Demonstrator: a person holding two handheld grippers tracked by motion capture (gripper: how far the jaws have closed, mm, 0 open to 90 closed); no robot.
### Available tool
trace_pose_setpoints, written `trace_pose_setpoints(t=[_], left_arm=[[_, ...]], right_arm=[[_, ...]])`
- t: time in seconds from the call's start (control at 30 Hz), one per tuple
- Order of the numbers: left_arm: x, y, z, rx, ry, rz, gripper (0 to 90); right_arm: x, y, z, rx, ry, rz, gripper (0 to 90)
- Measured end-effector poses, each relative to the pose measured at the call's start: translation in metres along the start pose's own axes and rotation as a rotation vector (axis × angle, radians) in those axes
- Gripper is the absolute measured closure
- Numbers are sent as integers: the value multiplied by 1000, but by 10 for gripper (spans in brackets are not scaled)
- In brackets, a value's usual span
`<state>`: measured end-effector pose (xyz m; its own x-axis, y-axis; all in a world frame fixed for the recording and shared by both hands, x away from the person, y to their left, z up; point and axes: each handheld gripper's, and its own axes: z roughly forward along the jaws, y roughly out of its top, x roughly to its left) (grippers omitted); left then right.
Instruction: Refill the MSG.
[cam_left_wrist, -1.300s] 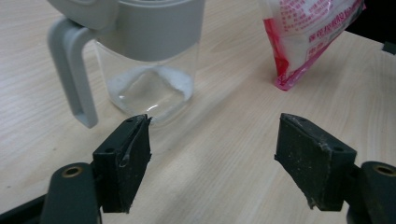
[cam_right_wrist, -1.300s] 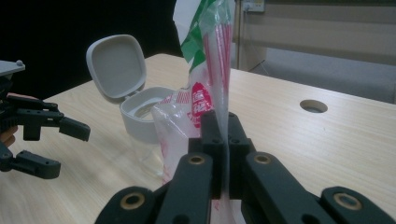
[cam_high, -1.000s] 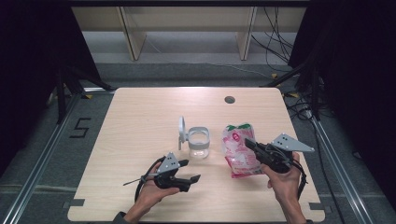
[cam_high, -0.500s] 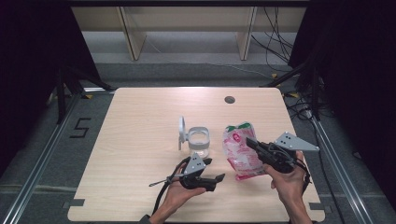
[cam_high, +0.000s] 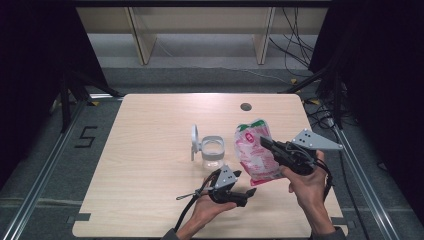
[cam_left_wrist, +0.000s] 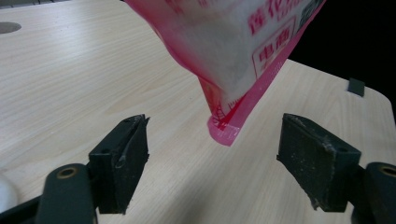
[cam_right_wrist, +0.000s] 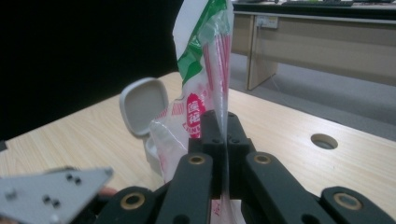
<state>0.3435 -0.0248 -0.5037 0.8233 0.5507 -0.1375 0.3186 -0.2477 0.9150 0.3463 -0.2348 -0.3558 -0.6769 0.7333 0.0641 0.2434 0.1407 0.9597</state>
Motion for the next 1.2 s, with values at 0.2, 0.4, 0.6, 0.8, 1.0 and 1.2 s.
trace_pose_setpoints(t=[0.2,0.4,0.6,0.8,1.0,1.2], left_arm=[[-7,5,9,-28,30,-17,356],[-7,2,12,-49,58,-30,588],[-8,-3,12,-101,41,-89,683],[-8,-2,12,-126,79,-99,696],[1,2,21,-149,75,-113,701],[5,6,27,-161,72,-127,707]], right_arm=[[8,8,4,-8,13,-13,900],[14,4,11,6,40,-4,900],[12,5,19,-1,37,-9,900],[14,12,28,9,47,-22,900],[12,19,44,21,48,-17,900],[7,25,55,43,45,-5,900]])
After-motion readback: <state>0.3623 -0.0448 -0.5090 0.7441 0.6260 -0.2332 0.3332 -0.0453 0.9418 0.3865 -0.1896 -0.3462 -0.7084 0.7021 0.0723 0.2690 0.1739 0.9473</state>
